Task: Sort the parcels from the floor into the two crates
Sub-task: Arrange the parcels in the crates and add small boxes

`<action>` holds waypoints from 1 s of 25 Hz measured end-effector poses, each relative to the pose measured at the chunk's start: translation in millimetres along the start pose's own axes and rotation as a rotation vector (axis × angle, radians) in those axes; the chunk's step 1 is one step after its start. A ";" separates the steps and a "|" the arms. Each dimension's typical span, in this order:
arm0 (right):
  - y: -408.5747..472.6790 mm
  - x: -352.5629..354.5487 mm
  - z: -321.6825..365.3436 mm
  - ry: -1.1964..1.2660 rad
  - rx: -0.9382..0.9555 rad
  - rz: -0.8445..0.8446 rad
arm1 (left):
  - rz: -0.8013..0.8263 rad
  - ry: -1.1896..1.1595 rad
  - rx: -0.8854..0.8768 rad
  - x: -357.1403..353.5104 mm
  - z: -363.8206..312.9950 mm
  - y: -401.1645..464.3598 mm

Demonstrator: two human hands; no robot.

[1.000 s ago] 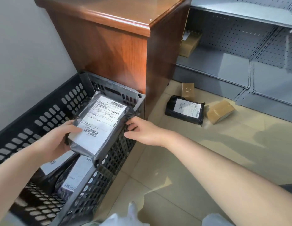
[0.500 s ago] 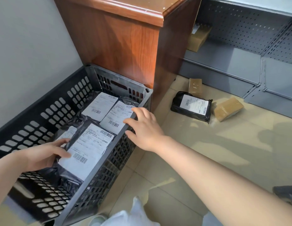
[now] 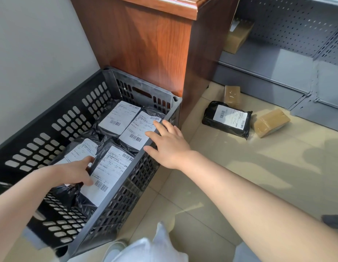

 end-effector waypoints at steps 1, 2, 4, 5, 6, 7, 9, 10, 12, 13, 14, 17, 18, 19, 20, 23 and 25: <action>-0.1 -0.5 0.1 0.001 0.000 -0.001 | -0.074 0.107 -0.012 -2.9 -3.7 -2.3; -0.2 -0.8 0.2 0.004 0.001 -0.003 | -0.160 0.176 -0.058 -5.5 -6.0 -2.9; -0.3 -1.4 -0.2 0.007 0.000 -0.004 | -0.331 0.150 -0.217 -13.1 -10.1 -4.5; -0.4 -1.6 -0.3 0.008 0.000 -0.003 | -0.411 0.138 -0.334 -18.7 -11.1 -4.8; -0.5 -1.7 -0.2 0.009 0.000 -0.002 | -0.487 0.191 -0.454 -25.2 -13.6 -4.9; -0.6 -1.8 -0.2 0.010 -0.001 -0.001 | -0.535 0.288 -0.542 -31.1 -14.9 -2.7; -0.9 -2.3 0.2 0.014 0.001 -0.003 | -0.555 0.453 -0.622 -40.6 -14.5 7.2; -1.0 -2.6 0.3 0.017 0.001 -0.005 | -0.548 0.493 -0.620 -43.7 -11.7 14.2; -1.1 -2.9 -0.3 0.024 0.002 -0.009 | -0.557 0.508 -0.612 -48.5 -8.7 23.9; -1.0 -3.3 -0.8 0.026 0.002 -0.012 | -0.558 0.511 -0.619 -50.6 -8.5 26.3; -0.9 -3.8 -1.2 0.028 0.004 -0.014 | -0.556 0.517 -0.631 -52.5 -8.2 28.0; -0.7 -5.6 -1.5 0.036 0.011 -0.020 | -0.517 0.530 -0.643 -54.3 -7.9 29.0; -0.6 -5.8 -1.9 0.039 0.012 -0.020 | -0.512 0.536 -0.646 -54.1 -8.7 28.8; -0.7 -5.7 -2.5 0.042 0.013 -0.020 | -0.506 0.537 -0.647 -53.6 -10.1 28.5; -0.9 -5.5 -3.0 0.045 0.015 -0.019 | -0.495 0.535 -0.644 -53.0 -12.2 27.9; -4.2 -5.1 -2.0 0.074 0.011 -0.020 | -0.458 0.490 -0.611 -49.7 -17.3 25.0; -8.3 -5.6 -2.1 0.099 0.014 -0.022 | -0.454 0.445 -0.608 -45.4 -21.7 22.4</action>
Point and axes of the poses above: each hand's wrist, its own y-axis towards the middle knuckle, its own x-axis out of the back of the hand, z = x × y, the point moved 2 cm from there along y, towards the middle knuckle, and after that the axes turned 7 degrees about -y, right-handed, at the moved point
